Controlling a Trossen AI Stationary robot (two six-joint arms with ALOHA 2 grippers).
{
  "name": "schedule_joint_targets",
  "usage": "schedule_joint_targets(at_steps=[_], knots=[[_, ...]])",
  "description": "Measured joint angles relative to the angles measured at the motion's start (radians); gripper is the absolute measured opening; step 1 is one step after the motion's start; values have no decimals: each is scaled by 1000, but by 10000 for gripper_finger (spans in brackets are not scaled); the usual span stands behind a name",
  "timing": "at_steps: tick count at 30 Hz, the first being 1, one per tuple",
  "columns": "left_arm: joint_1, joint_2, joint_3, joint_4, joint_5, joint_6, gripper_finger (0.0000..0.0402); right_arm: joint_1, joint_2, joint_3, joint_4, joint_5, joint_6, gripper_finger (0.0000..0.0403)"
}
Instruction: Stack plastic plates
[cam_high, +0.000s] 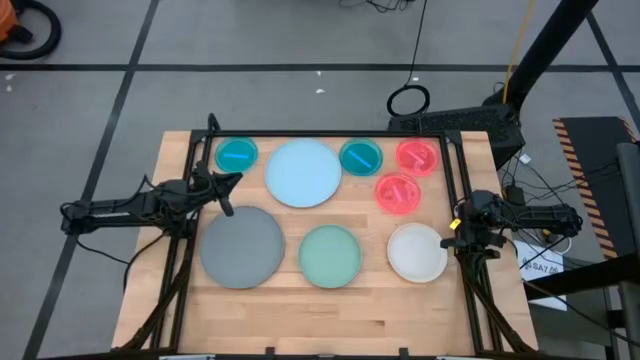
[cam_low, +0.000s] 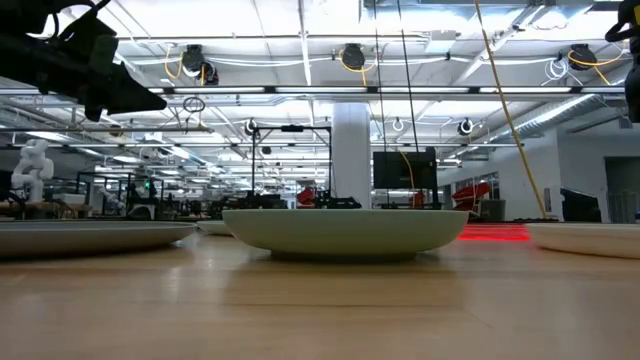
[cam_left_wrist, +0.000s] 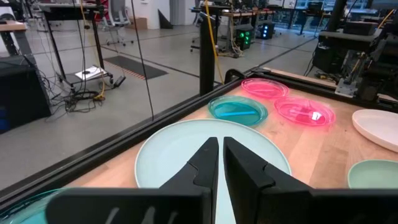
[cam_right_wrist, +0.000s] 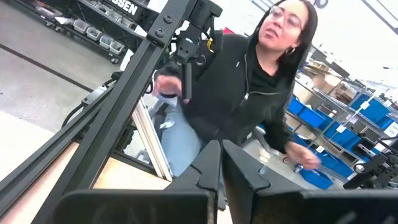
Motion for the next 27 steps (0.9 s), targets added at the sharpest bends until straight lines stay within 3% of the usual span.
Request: schedule_joint_targets(at_steps=[5, 11, 15, 17, 19, 25, 27], knots=[[0, 0, 0, 0, 0, 0, 30, -3, 0, 0, 10, 7, 2, 11], [0, 0, 0, 1, 0, 0, 30, -2, 0, 25, 12, 30, -137, 11], [0, 0, 0, 10, 1, -11, 30, -2, 0, 39, 12, 26, -42, 11], [-4, 0, 0, 33, 68, -184, 30, 1, 2, 41, 33, 38, 64, 11], [-13, 8, -1, 99, 147, -274, 30, 8, 24, 42, 95, 173, 234, 11], [-75, 152, 0, 366, 195, -230, 30, -14, 135, 44, 300, 956, 669, 11], [-96, 222, 0, 444, 190, -201, 30, -35, 167, 44, 302, 1081, 750, 11]])
